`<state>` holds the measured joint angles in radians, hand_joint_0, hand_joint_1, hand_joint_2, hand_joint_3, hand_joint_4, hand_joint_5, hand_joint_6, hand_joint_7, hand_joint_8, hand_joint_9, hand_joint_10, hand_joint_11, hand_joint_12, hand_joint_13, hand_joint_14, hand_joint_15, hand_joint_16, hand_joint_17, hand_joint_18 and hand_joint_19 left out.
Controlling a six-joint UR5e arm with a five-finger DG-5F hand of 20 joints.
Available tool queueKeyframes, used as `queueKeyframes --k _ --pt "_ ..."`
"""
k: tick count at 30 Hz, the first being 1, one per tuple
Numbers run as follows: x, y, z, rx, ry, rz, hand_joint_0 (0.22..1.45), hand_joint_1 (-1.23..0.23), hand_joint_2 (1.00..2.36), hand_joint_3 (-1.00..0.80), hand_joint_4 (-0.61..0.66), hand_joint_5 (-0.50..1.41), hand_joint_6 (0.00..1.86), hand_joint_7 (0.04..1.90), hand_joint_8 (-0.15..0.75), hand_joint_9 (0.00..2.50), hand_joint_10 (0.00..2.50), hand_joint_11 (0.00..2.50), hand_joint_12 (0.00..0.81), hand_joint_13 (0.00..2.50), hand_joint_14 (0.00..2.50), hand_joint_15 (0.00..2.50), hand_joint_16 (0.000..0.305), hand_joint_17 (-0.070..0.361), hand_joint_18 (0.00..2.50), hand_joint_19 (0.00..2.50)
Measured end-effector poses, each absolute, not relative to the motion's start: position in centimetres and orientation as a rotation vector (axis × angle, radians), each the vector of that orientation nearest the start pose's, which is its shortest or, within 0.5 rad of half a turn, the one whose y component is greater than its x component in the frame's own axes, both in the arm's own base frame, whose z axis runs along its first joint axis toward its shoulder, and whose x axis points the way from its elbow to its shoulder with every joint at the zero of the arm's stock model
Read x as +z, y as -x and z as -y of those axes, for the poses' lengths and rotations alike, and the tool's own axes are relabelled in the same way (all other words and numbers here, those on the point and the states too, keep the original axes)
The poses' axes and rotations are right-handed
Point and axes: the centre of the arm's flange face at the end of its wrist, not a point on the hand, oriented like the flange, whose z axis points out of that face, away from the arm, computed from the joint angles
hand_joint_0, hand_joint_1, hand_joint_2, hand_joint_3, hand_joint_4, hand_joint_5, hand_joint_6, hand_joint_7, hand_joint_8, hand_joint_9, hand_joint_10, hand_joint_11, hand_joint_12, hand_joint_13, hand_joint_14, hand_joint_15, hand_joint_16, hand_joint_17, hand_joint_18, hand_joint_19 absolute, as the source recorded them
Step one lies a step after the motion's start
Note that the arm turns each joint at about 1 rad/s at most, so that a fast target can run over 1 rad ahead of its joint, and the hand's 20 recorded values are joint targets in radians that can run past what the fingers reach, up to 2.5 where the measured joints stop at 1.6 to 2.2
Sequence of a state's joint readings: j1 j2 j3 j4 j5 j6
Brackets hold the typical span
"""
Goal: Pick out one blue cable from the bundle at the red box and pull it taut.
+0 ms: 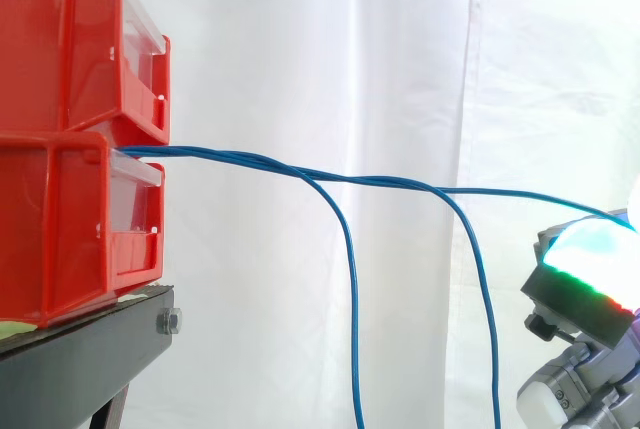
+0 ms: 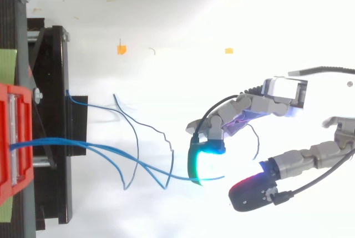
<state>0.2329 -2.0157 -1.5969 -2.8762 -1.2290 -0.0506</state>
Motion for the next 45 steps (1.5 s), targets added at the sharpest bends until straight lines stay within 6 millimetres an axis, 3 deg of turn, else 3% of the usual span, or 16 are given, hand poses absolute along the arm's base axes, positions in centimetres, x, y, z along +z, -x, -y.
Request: queueKeyframes --k 26,45 --pt "25.14 -62.61 2.27 0.952 -1.318 -1.324 0.56 -0.79 1.05 -0.06 -0.26 -0.05 0.8 1.0 0.298 0.64 0.0 0.05 0.435 0.63 0.01 0.23 0.064 0.143 0.65 0.35" --pt "25.14 -62.61 2.27 0.951 -1.318 -1.324 0.55 -0.79 1.08 -0.05 -0.27 -0.04 0.79 1.02 0.288 0.73 0.0 0.1 0.441 0.68 0.01 0.25 0.065 0.146 0.71 0.35"
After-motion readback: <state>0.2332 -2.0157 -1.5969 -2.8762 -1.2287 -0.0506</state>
